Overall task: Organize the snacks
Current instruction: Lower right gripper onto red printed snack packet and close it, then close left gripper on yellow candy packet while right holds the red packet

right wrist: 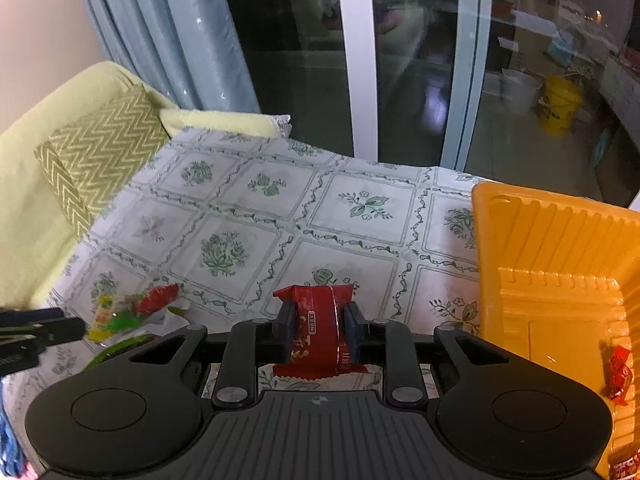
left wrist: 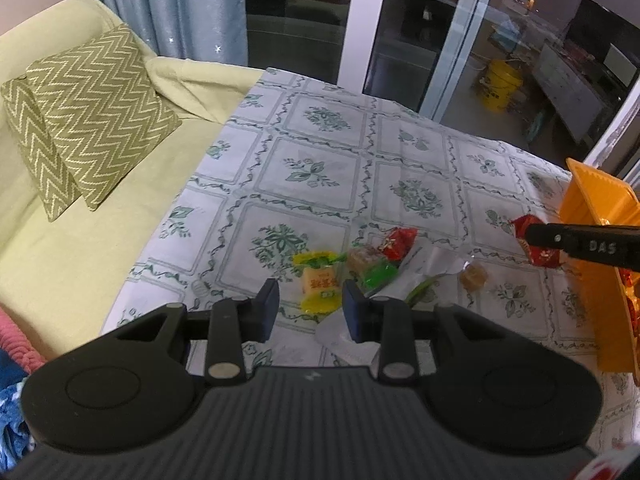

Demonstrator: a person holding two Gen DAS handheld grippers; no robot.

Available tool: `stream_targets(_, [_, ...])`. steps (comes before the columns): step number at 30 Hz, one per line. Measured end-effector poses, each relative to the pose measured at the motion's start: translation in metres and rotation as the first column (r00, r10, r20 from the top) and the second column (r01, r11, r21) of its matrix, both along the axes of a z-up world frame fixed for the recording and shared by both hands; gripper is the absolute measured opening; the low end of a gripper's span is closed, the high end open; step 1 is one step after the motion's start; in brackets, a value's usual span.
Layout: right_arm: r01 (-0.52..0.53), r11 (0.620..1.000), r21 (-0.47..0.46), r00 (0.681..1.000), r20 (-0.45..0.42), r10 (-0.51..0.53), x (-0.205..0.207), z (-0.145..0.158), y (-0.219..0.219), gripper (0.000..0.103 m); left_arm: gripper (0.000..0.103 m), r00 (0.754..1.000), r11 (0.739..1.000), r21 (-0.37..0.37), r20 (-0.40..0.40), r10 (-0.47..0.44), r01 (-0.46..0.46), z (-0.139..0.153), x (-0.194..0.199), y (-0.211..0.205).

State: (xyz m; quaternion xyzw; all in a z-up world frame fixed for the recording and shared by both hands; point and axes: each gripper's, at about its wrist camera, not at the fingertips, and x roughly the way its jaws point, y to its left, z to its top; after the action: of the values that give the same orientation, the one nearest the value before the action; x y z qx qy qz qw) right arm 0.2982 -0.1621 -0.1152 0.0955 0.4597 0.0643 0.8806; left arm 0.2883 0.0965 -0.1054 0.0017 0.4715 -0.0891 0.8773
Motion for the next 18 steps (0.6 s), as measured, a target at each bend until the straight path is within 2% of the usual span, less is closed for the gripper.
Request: stream_targets(18, [0.063, 0.994, 0.093, 0.997, 0.042, -0.067, -0.018, 0.030, -0.018, 0.026, 0.030, 0.999, 0.999, 0.023, -0.038, -0.036, 0.037, -0.025, 0.022, -0.009])
